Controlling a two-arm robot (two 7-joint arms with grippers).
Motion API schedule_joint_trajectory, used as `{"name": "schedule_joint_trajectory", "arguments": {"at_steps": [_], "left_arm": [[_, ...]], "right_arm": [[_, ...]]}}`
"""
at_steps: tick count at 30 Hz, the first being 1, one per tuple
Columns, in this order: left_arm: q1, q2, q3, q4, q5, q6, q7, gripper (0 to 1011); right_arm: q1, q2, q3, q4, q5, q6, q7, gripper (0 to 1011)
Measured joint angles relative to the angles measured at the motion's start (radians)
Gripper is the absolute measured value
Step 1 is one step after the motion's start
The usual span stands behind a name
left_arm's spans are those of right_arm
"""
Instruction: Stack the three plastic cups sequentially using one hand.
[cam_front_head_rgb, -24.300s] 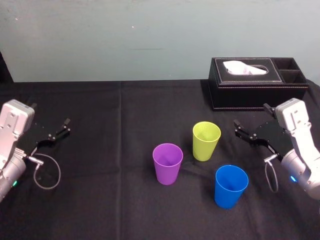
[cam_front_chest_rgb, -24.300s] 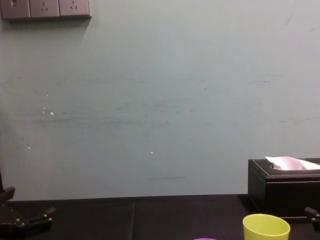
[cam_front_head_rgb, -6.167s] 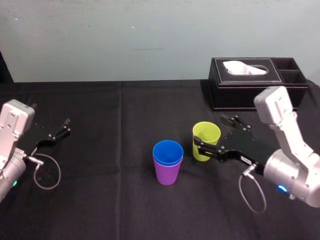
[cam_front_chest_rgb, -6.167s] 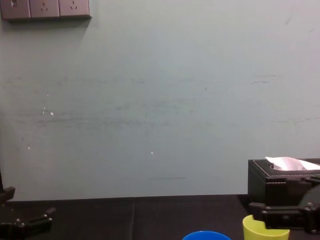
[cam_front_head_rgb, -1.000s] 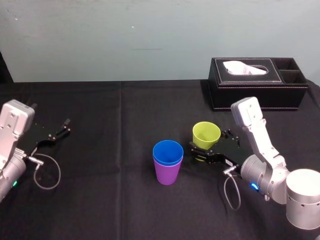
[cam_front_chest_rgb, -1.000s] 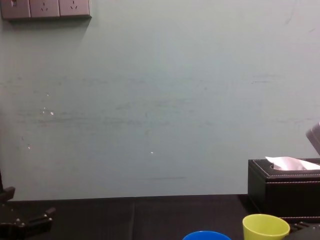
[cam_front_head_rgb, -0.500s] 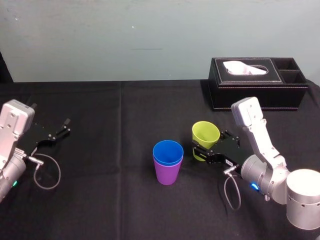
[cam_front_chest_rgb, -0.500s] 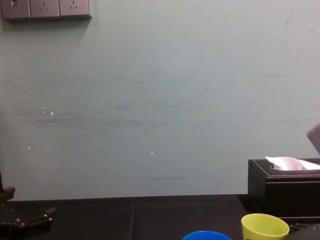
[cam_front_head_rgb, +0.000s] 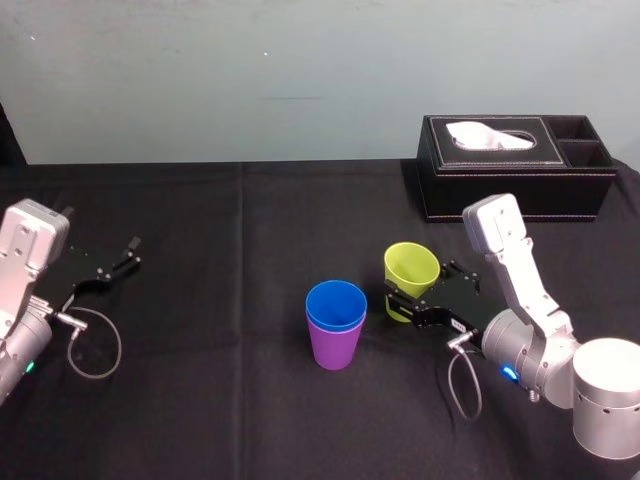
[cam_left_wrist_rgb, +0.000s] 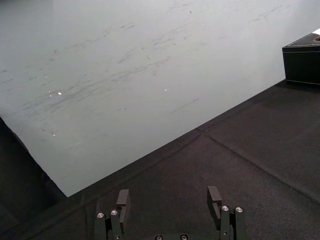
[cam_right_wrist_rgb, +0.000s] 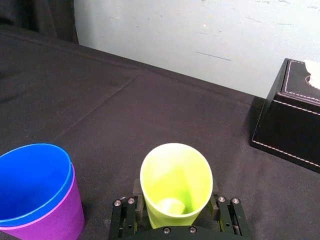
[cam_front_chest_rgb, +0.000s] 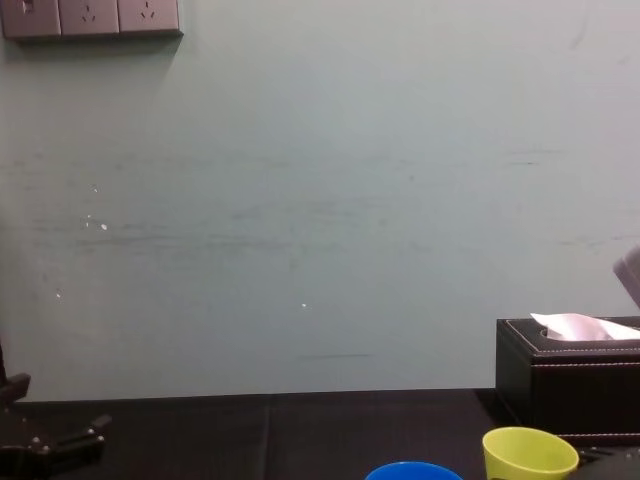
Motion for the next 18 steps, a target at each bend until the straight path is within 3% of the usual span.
{"name": "schedule_joint_trajectory", "arguments": {"at_steps": [11,18], "left_arm": [[0.000,0.000,0.000,0.000,0.000,0.000,0.000,1010],[0.000,0.000,0.000,0.000,0.000,0.000,0.000,1010]], "right_arm": [[-0.013,0.008,0.008,-0.030,-0.007,-0.005,0.000,736],[-0.036,0.025,0.033,-0.101,-0.001,0.017,0.008,736]]}}
